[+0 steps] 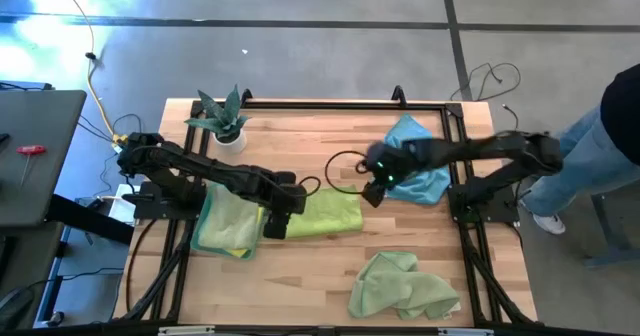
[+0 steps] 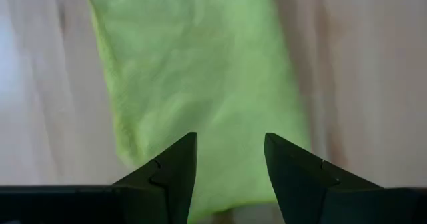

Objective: Fold microfiber towels
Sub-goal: Fold the light green microfiber towel

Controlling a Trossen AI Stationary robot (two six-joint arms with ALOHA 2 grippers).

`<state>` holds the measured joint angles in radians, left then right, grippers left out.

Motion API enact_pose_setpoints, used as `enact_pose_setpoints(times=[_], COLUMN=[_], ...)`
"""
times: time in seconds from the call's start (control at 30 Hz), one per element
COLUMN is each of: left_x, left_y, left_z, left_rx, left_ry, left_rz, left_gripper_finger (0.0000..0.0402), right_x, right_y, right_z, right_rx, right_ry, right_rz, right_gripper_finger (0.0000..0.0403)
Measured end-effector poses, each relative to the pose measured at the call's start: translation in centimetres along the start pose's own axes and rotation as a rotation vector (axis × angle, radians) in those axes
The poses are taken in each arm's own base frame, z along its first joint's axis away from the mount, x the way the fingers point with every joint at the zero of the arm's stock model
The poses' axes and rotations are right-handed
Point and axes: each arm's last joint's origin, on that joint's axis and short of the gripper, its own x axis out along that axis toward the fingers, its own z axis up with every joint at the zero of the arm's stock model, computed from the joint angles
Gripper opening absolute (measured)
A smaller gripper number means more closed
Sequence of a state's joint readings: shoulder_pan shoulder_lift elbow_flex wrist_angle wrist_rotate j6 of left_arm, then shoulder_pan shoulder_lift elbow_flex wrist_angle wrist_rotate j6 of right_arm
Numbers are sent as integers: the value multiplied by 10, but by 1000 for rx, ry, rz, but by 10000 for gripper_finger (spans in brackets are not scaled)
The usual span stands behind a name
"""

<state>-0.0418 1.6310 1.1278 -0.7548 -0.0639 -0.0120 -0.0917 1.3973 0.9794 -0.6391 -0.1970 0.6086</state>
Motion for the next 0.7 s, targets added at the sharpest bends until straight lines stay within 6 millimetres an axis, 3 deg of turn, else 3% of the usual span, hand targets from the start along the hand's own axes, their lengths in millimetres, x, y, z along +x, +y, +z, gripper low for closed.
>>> enact_pose_setpoints(times=[0.13, 0.3, 0.5, 0.7], left_x=[3, 15, 29, 38], left_y=[-14, -28, -33, -30], left_z=[-3, -11, -20, -19], left_rx=[-54, -190, -314, -385], left_ry=[2, -27, -71, -136], left_rz=[-14, -19, 107, 181], left_gripper_finger=[165, 165, 165, 165], right_x=[23, 43, 53, 54], right_y=[-5, 4, 12, 16], right_z=[-34, -56, -78, -86], right_rx=[184, 259, 282, 378], right_ry=[-104, -182, -134, -193], right_rz=[142, 282, 237, 177], right_gripper_finger=[211, 211, 211, 211])
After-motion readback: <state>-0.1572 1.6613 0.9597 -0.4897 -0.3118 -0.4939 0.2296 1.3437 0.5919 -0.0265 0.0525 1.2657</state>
